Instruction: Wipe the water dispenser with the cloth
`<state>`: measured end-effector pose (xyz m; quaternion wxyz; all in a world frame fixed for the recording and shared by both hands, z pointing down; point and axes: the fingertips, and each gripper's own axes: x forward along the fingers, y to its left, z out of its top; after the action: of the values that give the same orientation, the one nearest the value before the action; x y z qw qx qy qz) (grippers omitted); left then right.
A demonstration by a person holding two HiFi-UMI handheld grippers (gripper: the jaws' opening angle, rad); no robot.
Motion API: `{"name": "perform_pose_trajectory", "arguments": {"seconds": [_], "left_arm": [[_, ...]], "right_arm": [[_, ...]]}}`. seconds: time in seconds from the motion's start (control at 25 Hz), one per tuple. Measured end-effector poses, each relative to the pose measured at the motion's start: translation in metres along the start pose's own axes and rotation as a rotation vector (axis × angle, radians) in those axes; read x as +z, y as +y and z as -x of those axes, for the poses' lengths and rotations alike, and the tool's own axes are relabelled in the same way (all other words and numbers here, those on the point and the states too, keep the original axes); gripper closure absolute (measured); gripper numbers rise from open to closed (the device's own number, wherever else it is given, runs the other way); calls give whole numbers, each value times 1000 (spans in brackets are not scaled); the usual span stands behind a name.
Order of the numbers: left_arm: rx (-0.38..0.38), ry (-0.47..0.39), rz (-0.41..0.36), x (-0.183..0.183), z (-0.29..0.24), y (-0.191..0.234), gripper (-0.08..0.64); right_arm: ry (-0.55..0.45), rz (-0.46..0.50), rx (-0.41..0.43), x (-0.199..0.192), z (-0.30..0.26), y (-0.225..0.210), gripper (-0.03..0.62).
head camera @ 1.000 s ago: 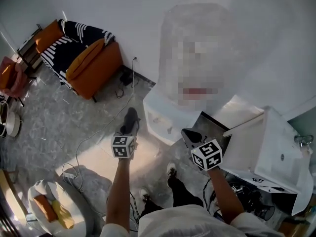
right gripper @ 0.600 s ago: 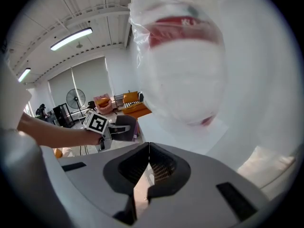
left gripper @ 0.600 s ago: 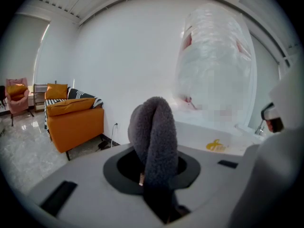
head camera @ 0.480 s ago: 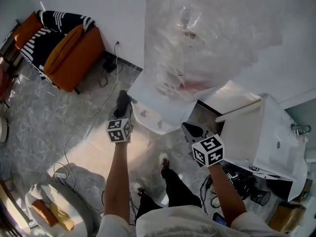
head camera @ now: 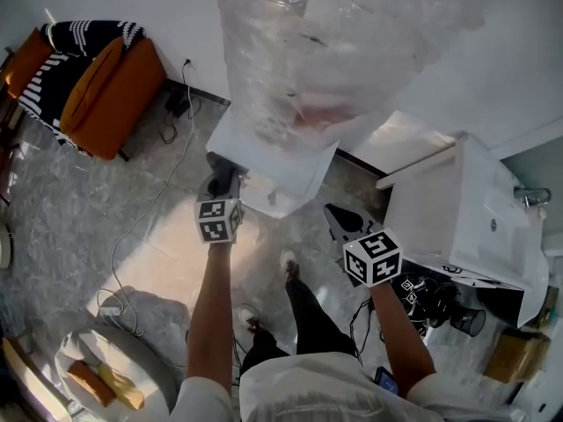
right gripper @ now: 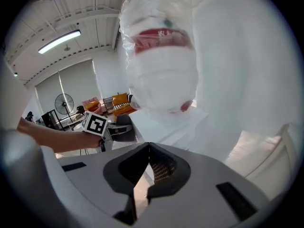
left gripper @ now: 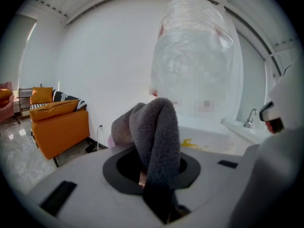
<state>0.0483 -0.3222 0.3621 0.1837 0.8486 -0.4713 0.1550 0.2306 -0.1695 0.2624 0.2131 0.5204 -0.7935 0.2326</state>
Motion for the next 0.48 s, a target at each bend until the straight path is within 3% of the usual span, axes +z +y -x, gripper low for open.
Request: {"name": "perform_pose_trajectory", "arguments": {"seconds": [0.48], "left_arm": [[-226, 70, -82, -20, 12, -111, 488]], "right_arm": [[-11, -47, -68, -21, 40, 3, 578]]}}
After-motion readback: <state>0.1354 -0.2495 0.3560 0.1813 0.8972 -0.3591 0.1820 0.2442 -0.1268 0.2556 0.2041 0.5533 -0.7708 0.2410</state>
